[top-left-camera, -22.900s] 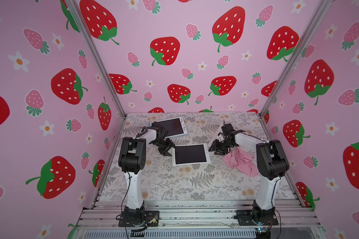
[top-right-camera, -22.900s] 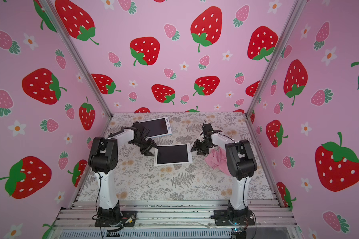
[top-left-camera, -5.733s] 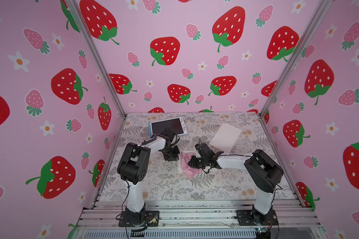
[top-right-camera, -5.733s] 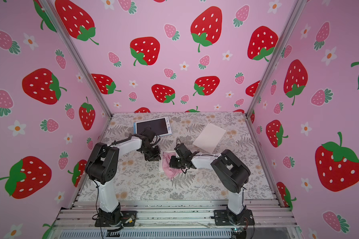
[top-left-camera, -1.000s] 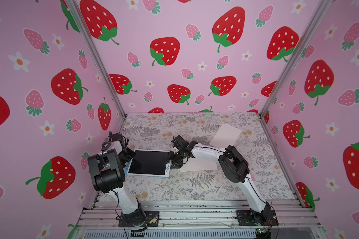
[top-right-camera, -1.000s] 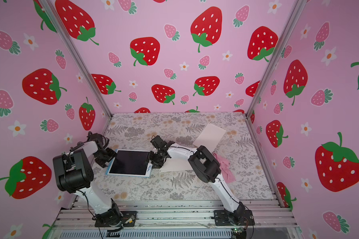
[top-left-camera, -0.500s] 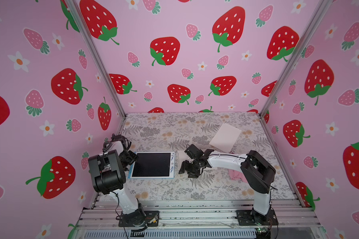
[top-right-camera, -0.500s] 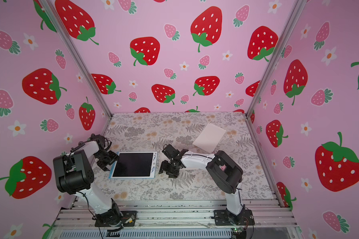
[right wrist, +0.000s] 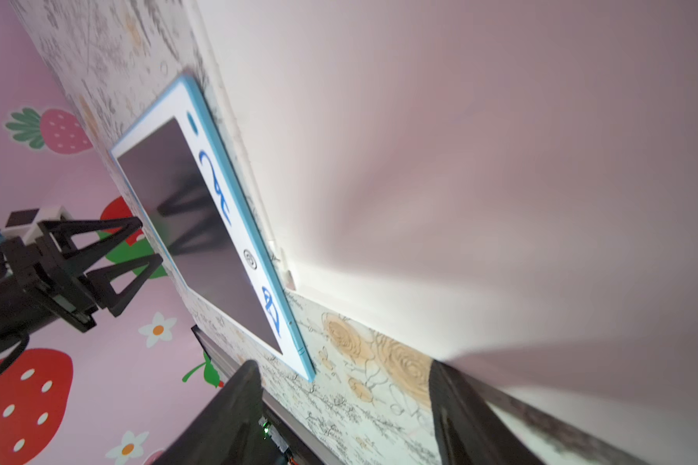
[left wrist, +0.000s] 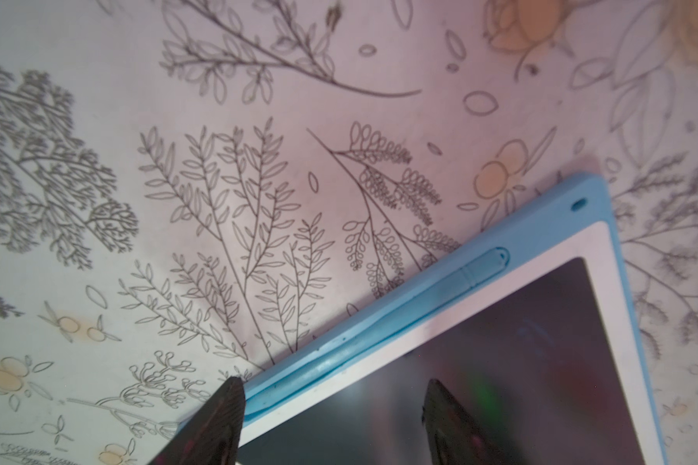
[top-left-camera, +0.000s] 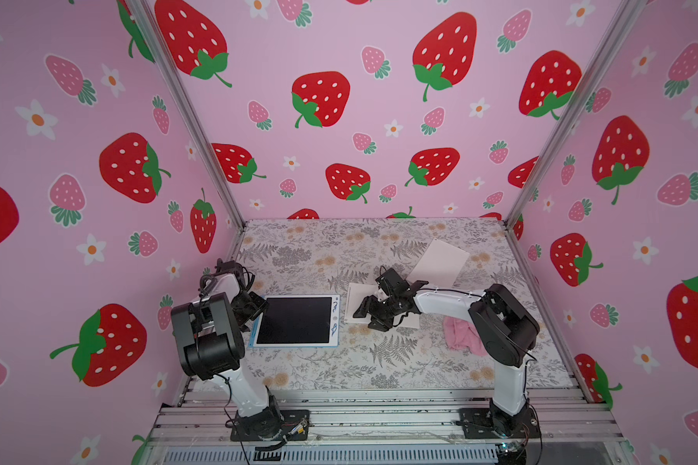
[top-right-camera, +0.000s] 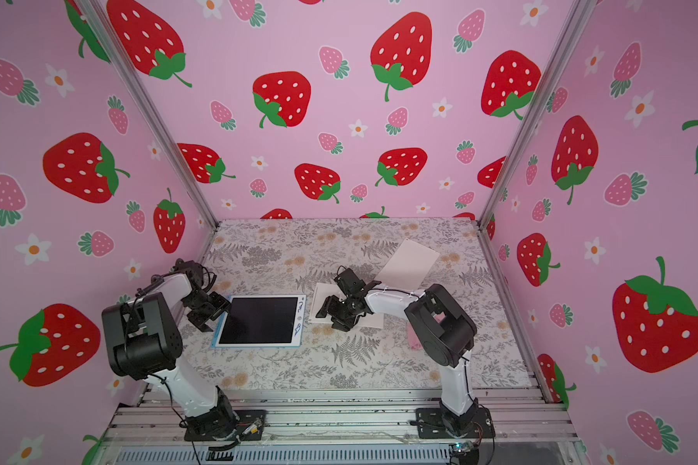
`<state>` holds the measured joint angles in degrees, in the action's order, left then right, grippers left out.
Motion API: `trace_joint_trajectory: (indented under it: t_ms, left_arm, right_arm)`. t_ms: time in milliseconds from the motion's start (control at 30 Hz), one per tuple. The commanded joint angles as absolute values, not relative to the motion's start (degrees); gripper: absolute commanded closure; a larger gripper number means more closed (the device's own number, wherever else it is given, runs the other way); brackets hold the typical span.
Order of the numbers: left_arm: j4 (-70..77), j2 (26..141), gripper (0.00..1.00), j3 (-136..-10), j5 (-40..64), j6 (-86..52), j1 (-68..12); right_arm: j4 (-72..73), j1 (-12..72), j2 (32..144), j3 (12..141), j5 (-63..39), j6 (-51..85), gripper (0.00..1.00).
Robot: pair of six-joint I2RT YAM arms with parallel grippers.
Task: Wipe the drawing tablet
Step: Move the drawing tablet to the center of the board.
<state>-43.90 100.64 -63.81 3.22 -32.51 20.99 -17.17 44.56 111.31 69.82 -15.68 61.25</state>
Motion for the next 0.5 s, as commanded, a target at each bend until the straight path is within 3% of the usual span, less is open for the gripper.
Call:
trace_joint_trajectory:
  t_ms: [0, 100, 233, 467]
  left_arm:
    - [-45.79, 99.93, 0.3, -64.98, 3.16, -31.64, 20.83]
    - [-45.92, 100.2, 0.3, -65.18, 3.32, -31.64, 20.83]
    - [-45.89, 100.46, 0.3, -65.54, 3.35, -32.01, 20.83]
    - [-45.99, 100.94, 0.3, -66.45, 2.91, -32.27, 20.83]
  right_arm:
    - [-23.7, 44.96, 107.96, 66.92, -10.7, 59.35, 0.33]
    - [-28.03, 45.77, 104.44, 65.1, -5.58, 57.97, 0.35]
    - [-39.72, 50.13, 103.52, 67.09, 4.54, 57.07, 0.47]
    - [-50.64, 56.55, 114.85, 78.96, 14.03, 61.43, 0.46]
